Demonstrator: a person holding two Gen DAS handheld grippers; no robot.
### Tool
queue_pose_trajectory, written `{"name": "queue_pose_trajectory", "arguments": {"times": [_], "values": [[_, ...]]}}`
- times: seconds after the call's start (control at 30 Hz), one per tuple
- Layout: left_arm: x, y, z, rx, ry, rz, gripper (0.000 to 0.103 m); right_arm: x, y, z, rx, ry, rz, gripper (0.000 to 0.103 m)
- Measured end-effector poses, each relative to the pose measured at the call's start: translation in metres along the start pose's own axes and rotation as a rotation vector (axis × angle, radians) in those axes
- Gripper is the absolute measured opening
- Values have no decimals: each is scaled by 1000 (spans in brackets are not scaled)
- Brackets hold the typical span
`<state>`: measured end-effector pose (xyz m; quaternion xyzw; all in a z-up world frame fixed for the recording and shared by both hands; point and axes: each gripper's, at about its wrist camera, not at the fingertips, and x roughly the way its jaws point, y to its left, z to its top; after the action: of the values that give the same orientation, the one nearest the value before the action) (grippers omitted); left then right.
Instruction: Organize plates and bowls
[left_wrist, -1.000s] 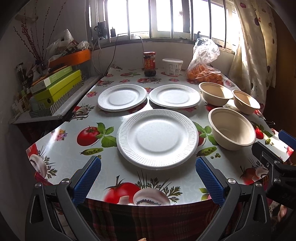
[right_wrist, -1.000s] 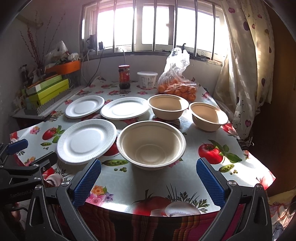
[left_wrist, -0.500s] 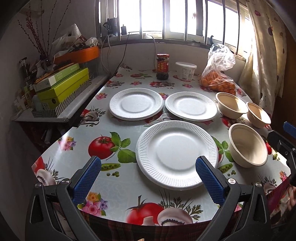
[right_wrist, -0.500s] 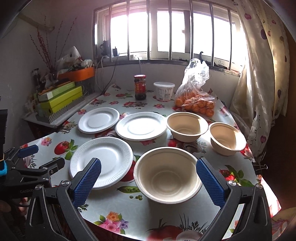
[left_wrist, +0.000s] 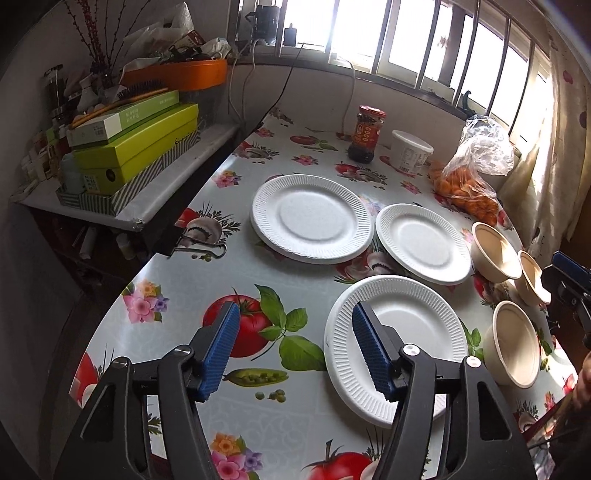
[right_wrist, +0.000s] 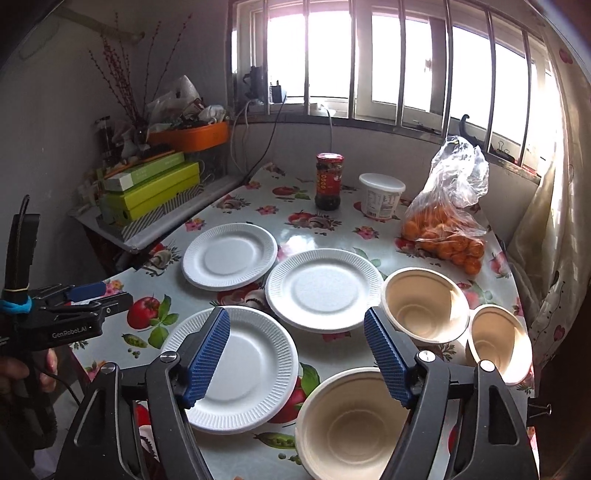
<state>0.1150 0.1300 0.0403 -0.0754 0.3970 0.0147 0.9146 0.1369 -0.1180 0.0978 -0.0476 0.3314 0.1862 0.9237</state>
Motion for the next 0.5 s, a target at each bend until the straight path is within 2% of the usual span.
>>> {"name": "queue_pose_trajectory", "arguments": {"times": [0.1,0.2,0.33,0.5], "values": [[6,1,9,14,-11,31,64,17,0,13,-3,23,20,60],[14,6,21,0,-22,39,64,31,4,27,-43,35,54,60],[21,13,36,-10,-31,7,64,52,7,45,-59,58,91,60],[40,21,53,-33,-7,1,64,80,10,67,-105,86,166,60]]}}
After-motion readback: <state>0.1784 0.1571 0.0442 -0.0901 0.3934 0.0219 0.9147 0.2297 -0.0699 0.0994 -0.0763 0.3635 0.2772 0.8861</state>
